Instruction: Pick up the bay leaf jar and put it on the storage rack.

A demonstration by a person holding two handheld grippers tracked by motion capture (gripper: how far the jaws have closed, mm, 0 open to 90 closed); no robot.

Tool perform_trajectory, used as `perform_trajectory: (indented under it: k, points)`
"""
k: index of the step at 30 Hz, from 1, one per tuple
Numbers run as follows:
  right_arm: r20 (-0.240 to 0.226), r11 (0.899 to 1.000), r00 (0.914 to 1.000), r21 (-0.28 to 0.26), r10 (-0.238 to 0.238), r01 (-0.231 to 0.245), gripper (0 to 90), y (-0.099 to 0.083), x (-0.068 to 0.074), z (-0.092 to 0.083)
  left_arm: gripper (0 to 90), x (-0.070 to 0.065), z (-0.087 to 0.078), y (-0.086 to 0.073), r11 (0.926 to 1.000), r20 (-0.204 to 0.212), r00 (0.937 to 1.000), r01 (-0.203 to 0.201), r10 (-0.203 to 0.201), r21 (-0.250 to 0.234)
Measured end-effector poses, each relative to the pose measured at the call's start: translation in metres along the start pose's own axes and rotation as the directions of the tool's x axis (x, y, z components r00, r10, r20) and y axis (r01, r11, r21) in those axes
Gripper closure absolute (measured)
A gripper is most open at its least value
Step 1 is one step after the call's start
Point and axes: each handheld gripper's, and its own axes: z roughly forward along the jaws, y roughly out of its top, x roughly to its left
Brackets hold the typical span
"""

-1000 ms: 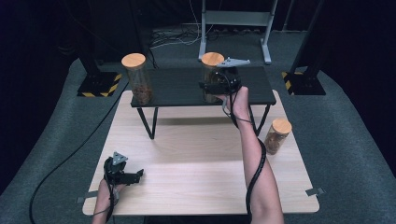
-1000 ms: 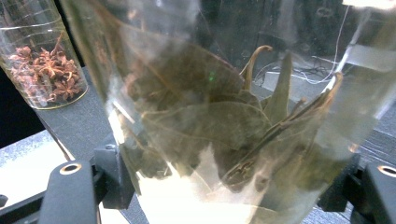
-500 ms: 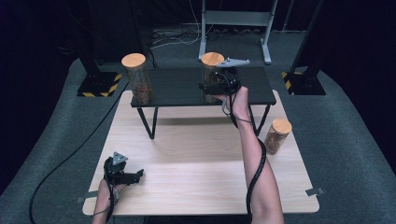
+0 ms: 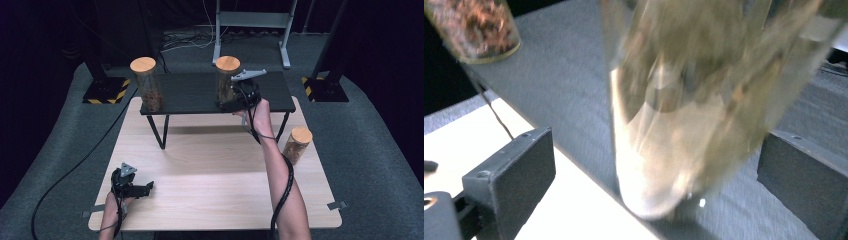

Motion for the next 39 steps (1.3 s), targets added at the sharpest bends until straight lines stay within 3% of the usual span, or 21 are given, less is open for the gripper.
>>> perform_trajectory:
  k: [13, 26, 33, 39]
  points:
    - [-0.043, 0.996, 0.9946, -0.002, -0.094, 0.094, 1.1, -0.051, 0.021, -0.03, 0.0, 0.0, 0.0, 0.0, 1.0, 0.0, 1.0, 0.0, 0.0, 0.0]
    - [-0.086, 0.984, 0.9841, 0.07, -0.155, 0.161, 0.3, -0.122, 0.049, -0.044, 0.0, 0.0, 0.0, 0.0, 1.0, 0.0, 1.0, 0.0, 0.0, 0.0]
    - [-0.119, 0.984, 0.9841, 0.103, -0.132, 0.145, 0.4, -0.171, 0.061, -0.043, 0.0, 0.0, 0.0, 0.0, 1.0, -0.001, 1.0, 0.001, -0.001, 0.0]
    - [-0.138, 0.984, 0.9873, 0.145, -0.079, 0.099, 0.0, -0.22, 0.061, -0.043, 0.0, 0.0, 0.0, 0.0, 1.0, -0.001, 1.0, 0.001, -0.001, 0.0]
